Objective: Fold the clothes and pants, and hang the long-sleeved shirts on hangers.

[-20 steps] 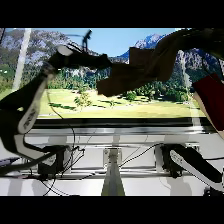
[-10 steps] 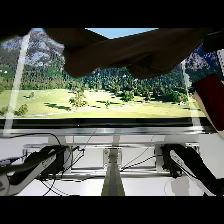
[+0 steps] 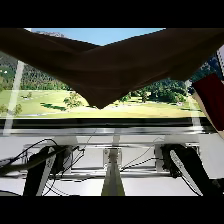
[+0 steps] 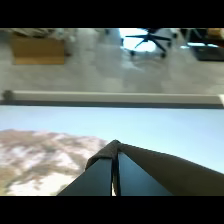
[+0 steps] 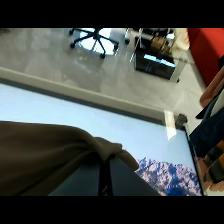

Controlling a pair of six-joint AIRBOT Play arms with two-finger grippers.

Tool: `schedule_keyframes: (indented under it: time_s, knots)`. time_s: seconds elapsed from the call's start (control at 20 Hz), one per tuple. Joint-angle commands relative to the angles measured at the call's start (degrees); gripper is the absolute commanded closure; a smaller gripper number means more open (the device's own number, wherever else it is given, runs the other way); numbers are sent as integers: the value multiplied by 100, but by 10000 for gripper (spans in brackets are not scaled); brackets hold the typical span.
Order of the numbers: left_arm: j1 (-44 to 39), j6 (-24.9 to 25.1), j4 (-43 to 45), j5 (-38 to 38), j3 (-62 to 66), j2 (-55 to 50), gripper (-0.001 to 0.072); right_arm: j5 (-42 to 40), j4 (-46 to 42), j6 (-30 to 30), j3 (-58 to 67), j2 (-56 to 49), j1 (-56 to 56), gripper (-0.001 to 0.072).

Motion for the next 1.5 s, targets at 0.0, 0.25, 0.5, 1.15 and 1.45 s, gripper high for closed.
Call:
schedule_keyframes:
  time_s: [0.0,0.25,0.5,1.15,1.45]
  knots:
    - [61,-74,933,149,4,181,692,20,-85,15,2,498,-2,699]
    - [61,-1482,1130,1049,2,203,692,337,-81,13,0,973,0,699]
    - [57,-1478,988,136,-186,-570,692,1351,420,15,-426,393,0,699]
    - [-1705,-1152,988,2074,-1231,-3707,691,-323,1176,35,-1873,-3329,2,698]
    - [-2267,-1156,990,4041,-1231,-3740,691,-2277,1174,411,-1873,-3327,2,698]
